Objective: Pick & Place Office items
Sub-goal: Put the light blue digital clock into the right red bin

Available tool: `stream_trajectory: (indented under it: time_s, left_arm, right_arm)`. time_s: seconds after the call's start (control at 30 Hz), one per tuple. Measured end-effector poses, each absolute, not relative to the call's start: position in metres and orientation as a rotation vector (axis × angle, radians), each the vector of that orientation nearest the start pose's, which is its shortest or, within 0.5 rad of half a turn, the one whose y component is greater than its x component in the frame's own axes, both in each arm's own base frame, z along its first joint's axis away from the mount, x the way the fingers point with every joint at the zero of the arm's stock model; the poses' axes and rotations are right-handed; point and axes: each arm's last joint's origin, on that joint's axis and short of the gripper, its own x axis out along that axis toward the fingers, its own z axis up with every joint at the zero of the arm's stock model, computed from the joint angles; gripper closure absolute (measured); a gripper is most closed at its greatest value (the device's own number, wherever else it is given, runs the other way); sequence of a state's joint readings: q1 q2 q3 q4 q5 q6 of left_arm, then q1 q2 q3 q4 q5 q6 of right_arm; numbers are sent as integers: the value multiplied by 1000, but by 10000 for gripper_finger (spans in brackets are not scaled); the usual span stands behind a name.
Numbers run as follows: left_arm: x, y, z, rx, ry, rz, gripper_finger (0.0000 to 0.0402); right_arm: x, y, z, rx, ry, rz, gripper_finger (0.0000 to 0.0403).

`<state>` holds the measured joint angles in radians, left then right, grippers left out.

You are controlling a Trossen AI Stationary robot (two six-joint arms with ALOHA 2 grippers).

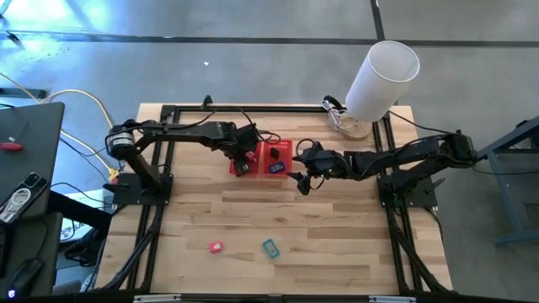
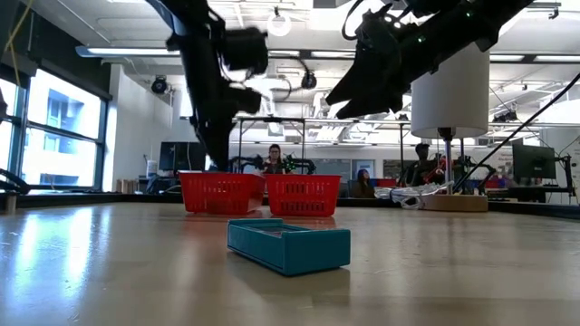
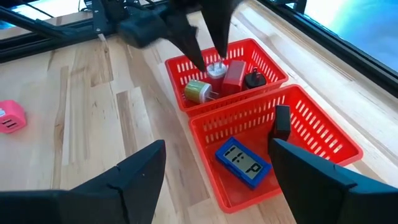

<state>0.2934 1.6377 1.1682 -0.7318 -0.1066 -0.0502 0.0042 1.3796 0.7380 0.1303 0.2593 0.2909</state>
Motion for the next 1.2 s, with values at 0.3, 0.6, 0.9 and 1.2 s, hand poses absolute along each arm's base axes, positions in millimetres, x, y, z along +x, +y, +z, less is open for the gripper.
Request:
stream_trajectory:
  time_s: [0.3,0.6,0.9,1.2]
  left_arm:
    - [301,51,250,-160,1087,318,228]
    - [304,-15,252,-167,1083,198,228]
    - [299,-79,254,65,1035,-75,228]
    - [309,-116,240,263,923,-262,227]
  right_arm:
    - [285,11,217,185,471,-286,127]
    - [278,45,213,181,505,-279,127]
    - [271,65,208,205,558,-234,127]
    - [272,63,209,210,552,-242,127]
